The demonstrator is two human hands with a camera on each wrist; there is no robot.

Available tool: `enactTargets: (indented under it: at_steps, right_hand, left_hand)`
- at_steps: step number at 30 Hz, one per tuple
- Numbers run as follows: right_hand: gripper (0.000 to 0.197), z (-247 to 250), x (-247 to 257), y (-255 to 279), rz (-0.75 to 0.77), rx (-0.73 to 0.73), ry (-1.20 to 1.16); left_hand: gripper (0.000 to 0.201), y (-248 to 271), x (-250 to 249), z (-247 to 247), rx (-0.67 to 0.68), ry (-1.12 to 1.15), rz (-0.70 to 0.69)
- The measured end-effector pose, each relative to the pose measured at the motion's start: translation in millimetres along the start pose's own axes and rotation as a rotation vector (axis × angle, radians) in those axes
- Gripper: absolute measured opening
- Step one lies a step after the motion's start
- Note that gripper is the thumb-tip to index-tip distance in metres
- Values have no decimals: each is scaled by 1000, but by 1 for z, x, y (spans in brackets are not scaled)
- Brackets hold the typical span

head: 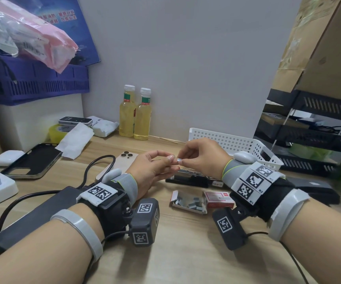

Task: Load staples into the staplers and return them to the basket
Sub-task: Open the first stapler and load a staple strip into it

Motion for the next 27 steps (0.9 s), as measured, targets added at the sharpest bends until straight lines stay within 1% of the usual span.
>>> enactTargets:
  at_steps: [3, 4, 7, 10, 20, 27]
  right_hand:
    - [4, 15, -18, -3, -81, -47, -31]
    - [3, 18, -26, -3, -118, -39, -8]
    - [5, 10, -45, 1, -203, 76, 109]
    - [8, 0, -52, 3, -243, 118, 139]
    - [9, -5, -53, 0, -259, 141, 148]
    - [11, -7, -52, 0, -274, 148, 159]
  left_hand:
    - [11, -1, 0, 2, -15, -5, -9]
    - [11, -2, 1, 5, -34, -1, -12]
    - [18, -6, 4, 12, -99, -6, -17]
    - [20, -7, 5, 15, -130, -29, -29]
    - [16, -8, 6, 15, -134, -65, -23]
    - [17, -8, 8, 12, -108, -75, -19]
Point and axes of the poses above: each hand's wrist, its own y-axis away from the middle knuckle, its own z-axis out of the back of the hand, x = y × z, the point moved 7 cm from there along -y, towards the middle knuckle, and after that the axes turned 5 degrees about -z, right-handed, at the moved point
